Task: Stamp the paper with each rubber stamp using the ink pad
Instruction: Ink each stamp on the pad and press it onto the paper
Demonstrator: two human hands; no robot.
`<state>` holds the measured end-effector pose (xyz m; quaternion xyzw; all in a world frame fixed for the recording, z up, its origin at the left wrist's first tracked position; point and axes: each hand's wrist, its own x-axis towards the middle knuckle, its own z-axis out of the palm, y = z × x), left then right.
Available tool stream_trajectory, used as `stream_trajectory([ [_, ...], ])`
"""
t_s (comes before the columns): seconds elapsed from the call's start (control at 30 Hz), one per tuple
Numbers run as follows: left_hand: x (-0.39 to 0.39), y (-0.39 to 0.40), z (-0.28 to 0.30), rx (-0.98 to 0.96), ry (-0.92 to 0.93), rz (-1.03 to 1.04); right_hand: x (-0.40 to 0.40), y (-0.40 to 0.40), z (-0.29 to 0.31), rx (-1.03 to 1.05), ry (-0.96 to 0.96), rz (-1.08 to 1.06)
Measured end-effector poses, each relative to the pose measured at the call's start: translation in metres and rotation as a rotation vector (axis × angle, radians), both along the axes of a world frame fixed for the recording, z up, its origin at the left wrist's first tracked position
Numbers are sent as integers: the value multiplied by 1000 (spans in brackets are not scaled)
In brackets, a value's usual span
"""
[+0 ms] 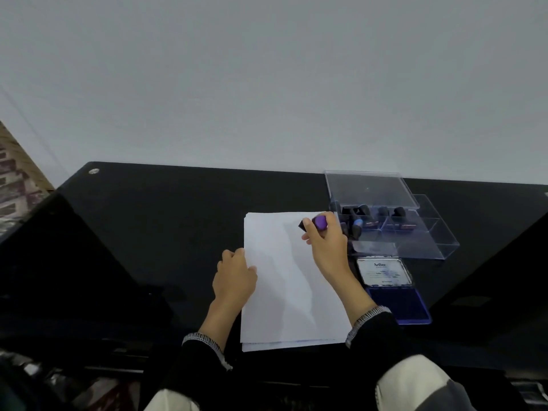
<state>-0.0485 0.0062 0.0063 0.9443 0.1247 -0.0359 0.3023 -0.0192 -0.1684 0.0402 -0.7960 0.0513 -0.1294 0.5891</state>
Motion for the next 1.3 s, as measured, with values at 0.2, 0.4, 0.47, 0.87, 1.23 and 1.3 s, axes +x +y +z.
stream_trajectory([
  [0.2,3,2,-4,-25,15,-22,11,7,-17,-7,48,5],
  [0.4,12,4,-4,-115,81,-17,8,7,-22,17,34,7],
  [0.47,15,4,-4,-143,106,-20,7,7,-22,0,34,10],
  [0.87,44,15,6,-263,127,3,-2,4,-40,-300,-22,42],
  [1.23,61,10,2,-307,-65,115,-15,-5,-58,-415,-36,126],
  [1.3,59,11,0,-281,-90,74,-15,-5,-58,-402,-43,122],
])
